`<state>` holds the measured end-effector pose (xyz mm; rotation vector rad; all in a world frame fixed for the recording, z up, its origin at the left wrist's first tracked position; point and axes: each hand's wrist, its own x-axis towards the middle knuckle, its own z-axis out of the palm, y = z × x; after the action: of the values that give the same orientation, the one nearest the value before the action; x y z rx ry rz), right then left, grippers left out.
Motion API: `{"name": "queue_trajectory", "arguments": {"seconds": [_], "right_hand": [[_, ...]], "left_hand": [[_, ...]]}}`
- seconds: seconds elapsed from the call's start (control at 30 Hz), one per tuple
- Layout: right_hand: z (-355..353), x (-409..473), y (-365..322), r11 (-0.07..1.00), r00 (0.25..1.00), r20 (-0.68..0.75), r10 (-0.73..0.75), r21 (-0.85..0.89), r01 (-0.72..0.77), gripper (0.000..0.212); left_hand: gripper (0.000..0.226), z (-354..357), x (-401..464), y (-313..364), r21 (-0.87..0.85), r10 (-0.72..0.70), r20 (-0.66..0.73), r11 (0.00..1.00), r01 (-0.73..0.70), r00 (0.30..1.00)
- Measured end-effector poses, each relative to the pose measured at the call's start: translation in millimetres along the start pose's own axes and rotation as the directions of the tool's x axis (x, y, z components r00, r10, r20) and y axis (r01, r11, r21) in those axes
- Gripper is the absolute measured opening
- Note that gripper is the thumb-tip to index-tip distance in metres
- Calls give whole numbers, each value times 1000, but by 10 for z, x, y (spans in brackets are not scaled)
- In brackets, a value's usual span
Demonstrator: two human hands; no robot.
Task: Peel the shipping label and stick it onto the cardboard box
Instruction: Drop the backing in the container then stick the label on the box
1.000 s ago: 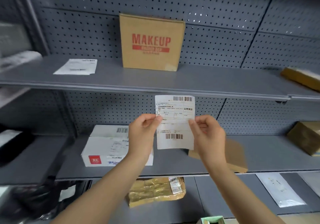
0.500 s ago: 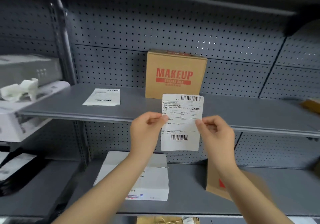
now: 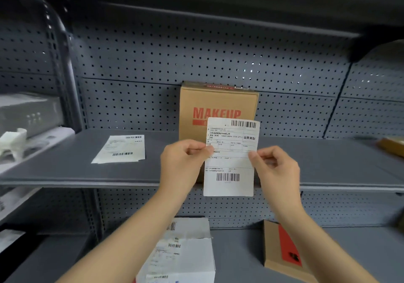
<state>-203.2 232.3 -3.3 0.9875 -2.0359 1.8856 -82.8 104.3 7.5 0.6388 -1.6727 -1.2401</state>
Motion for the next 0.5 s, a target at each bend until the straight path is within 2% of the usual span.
{"name": "queue_trajectory", "arguments": {"seconds": [0.13,0.5], "right_hand": [[60,279,34,999,999,24,-34,-23,34,11],[330,962,227,990,985,155,-76,-107,93,13]], "left_hand": [[5,94,262,11,9,-5,-17,1000,5,1000],[6,293,888,-20,230,64,-74,972,-45,995]]}}
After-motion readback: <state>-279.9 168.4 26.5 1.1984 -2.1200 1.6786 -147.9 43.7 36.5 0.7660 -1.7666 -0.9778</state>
